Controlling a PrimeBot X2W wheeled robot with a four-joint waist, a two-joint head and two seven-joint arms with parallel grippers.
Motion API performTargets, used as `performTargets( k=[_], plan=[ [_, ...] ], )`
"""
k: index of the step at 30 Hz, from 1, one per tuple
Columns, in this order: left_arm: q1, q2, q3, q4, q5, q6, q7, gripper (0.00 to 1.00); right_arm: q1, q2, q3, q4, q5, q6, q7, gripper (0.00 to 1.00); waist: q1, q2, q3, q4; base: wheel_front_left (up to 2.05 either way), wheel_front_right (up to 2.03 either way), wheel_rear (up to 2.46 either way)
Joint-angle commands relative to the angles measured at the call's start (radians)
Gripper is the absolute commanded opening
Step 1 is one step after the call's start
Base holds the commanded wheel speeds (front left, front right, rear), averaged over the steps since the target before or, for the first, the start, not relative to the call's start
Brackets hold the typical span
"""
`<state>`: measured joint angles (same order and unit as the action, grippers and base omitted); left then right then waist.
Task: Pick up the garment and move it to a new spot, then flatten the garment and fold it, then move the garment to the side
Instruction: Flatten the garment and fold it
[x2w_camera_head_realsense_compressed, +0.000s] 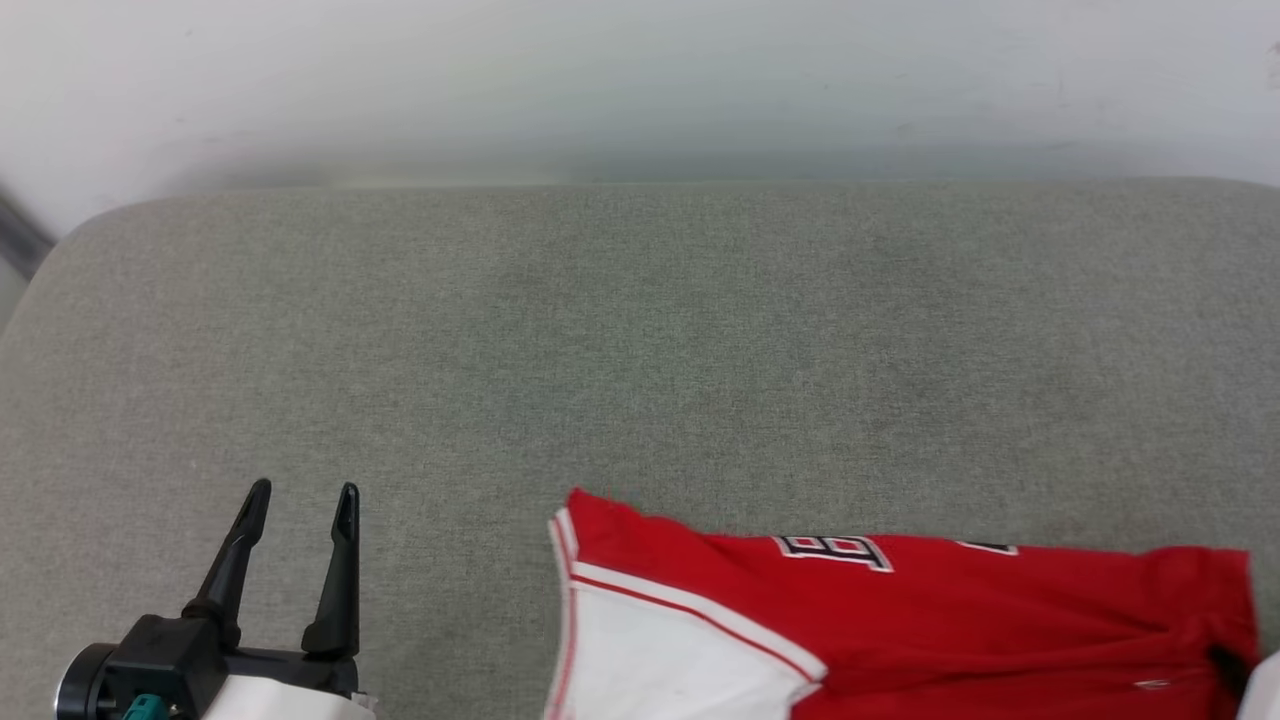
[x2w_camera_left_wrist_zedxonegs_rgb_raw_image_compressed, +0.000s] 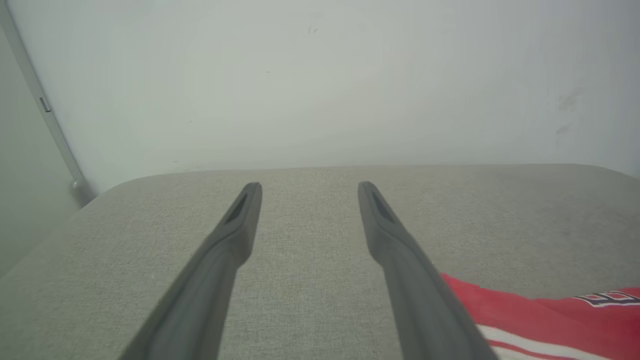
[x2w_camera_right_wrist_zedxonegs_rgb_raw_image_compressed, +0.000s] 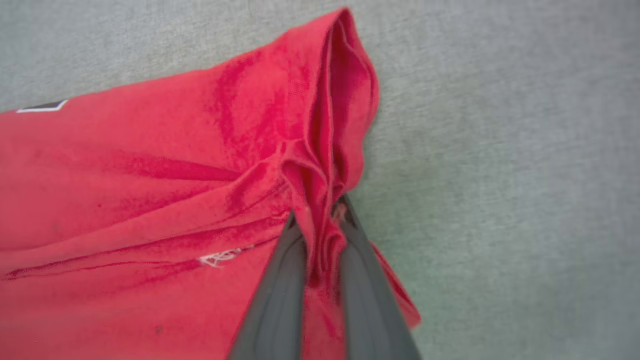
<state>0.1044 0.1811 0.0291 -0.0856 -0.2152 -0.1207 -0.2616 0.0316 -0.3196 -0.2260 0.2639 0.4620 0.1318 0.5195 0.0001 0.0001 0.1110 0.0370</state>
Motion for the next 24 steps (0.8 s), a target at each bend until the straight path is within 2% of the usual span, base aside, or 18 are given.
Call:
performTargets(
  k=[1,7,12,17,24],
  plan=[
    [0.006,-0.002,0.001,0.002,0.004,-0.003,-0.004,1.0,-0.019,-0.022,-0.023,0.007,-0.009,-0.002,-0.008,0.0,-0.0001,-0.0001,-0.001,-0.002,0.0,0.0,0.0],
    [0.002,-0.002,-0.001,0.008,0.007,-0.008,-0.004,1.0,-0.051,-0.048,-0.093,0.048,-0.067,-0.002,-0.033,0.0,-0.0001,-0.0001,-0.006,-0.008,0.0,0.0,0.0],
    [0.009,-0.006,0.004,0.015,0.008,-0.007,-0.004,1.0,-0.043,-0.042,-0.06,0.008,-0.057,-0.001,-0.01,0.0,-0.0001,-0.0001,-0.024,-0.017,0.0,0.0,0.0],
    [0.028,-0.013,0.012,0.018,0.008,-0.009,-0.004,1.0,-0.006,-0.015,-0.021,-0.086,-0.04,-0.001,0.045,0.0,-0.0001,-0.0001,-0.049,-0.029,0.0,0.0,0.0],
    [0.034,-0.021,0.01,0.02,0.007,-0.009,-0.004,1.0,0.057,0.033,0.066,-0.298,0.007,-0.001,0.164,0.0,-0.0001,-0.0001,-0.067,-0.033,0.0,0.0,0.0]
  ],
)
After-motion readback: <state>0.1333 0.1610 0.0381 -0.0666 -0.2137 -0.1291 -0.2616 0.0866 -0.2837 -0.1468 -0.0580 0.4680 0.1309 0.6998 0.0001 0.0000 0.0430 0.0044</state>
